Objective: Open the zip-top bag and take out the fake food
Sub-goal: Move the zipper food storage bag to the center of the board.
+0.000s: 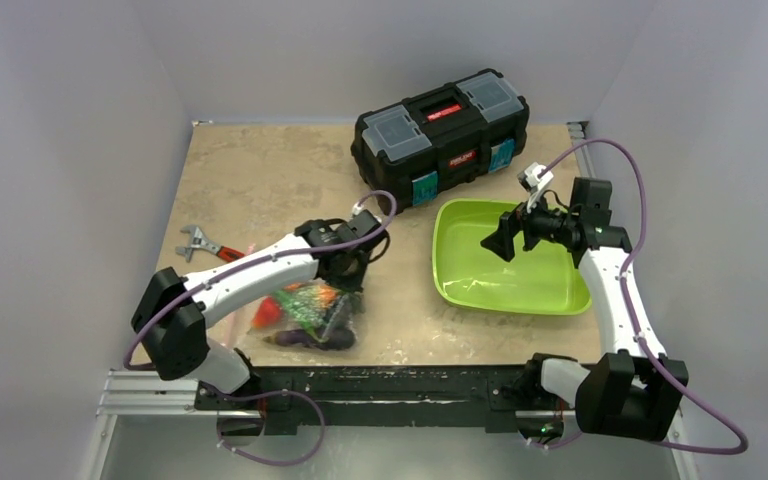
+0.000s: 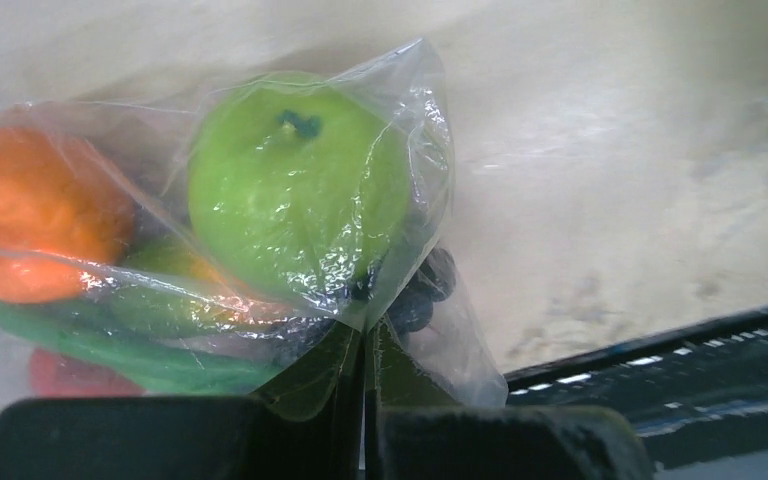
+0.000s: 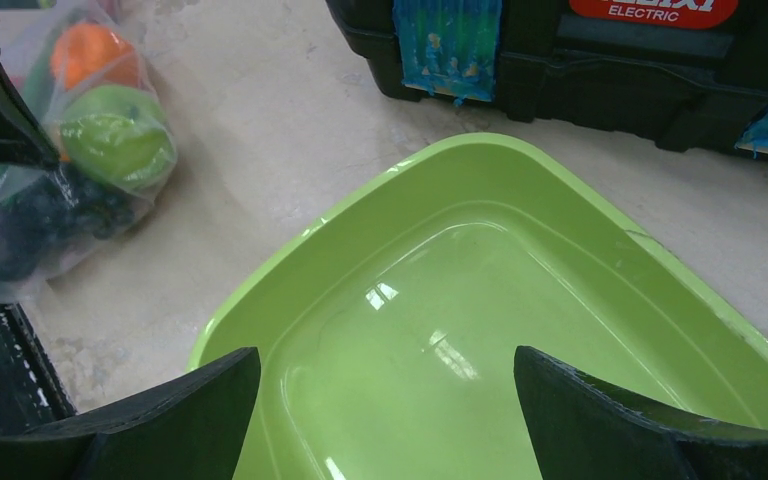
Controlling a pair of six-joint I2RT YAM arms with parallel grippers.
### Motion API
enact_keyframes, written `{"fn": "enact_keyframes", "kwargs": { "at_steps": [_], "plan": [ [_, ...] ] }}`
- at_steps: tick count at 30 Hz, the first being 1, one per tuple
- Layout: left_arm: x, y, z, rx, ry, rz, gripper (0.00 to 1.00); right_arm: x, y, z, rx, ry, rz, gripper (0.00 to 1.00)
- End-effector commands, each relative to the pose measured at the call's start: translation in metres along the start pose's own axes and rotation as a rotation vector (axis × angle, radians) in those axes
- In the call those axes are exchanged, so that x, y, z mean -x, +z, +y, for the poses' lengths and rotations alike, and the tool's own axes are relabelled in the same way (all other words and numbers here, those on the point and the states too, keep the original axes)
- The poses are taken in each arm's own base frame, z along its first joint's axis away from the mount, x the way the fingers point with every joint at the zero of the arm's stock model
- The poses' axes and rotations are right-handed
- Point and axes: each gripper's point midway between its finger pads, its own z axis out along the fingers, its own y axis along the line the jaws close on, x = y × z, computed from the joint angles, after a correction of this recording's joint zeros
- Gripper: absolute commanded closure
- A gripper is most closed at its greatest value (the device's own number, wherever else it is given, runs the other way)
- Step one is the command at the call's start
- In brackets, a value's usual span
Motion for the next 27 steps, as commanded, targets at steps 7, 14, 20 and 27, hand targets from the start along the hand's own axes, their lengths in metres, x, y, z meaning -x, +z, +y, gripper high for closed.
{"fn": "enact_keyframes", "kwargs": {
  "at_steps": [7, 14, 20, 27],
  "plan": [
    [0.029, -0.02, -0.092, -0.265, 0.017, -0.117, 0.82, 0.003, -0.002, 0.004, 0.011, -0.037, -0.017, 0.01],
    [0.043, -0.083, -0.046, -0.307, 0.02, -0.355, 0.1, -0.001, 0.0, 0.005, 0.03, -0.034, 0.003, 0.01],
    [0.042, -0.059, 0.074, -0.175, -0.325, -0.416, 0.06, 0.0, -0.001, 0.006, 0.038, -0.042, 0.001, 0.01],
    [0.027, -0.008, 0.149, -0.075, -0.668, -0.427, 0.04, 0.0, -0.001, 0.008, 0.049, -0.042, -0.001, 0.01]
  ]
}}
